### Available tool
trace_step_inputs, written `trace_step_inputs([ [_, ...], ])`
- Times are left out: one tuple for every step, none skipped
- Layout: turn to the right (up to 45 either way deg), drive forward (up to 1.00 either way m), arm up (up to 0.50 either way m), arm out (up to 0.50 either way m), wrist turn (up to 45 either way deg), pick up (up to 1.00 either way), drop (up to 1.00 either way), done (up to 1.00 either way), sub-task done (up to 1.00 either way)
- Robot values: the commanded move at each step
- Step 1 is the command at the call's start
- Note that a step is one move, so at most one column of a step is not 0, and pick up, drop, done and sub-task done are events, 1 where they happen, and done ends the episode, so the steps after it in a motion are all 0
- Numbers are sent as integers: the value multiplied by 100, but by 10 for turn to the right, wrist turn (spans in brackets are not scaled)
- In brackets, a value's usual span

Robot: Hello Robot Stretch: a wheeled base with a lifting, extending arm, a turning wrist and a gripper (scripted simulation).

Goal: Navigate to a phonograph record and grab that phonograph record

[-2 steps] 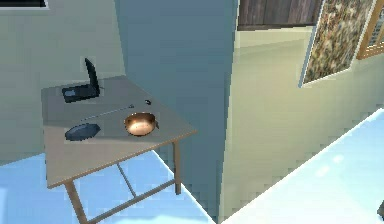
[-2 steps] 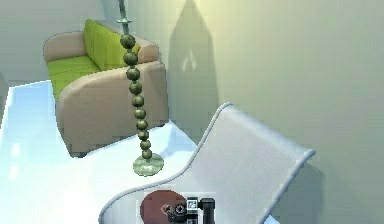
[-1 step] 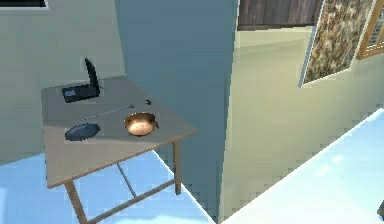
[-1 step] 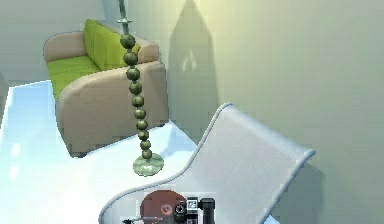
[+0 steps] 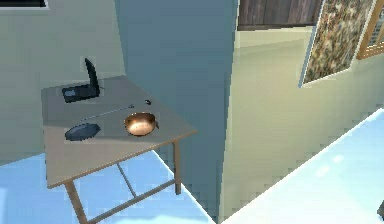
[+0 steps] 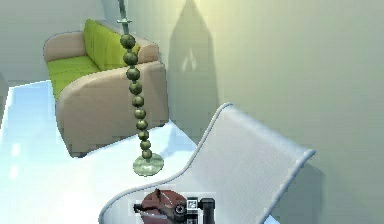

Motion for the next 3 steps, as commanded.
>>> trace_step_inputs([
  [0, 0, 0, 0, 150, 0, 0, 0, 0],
  [0, 0, -30, 0, 0, 0, 0, 0, 0],
  [0, 0, 0, 0, 0, 100, 0, 0, 0],
])
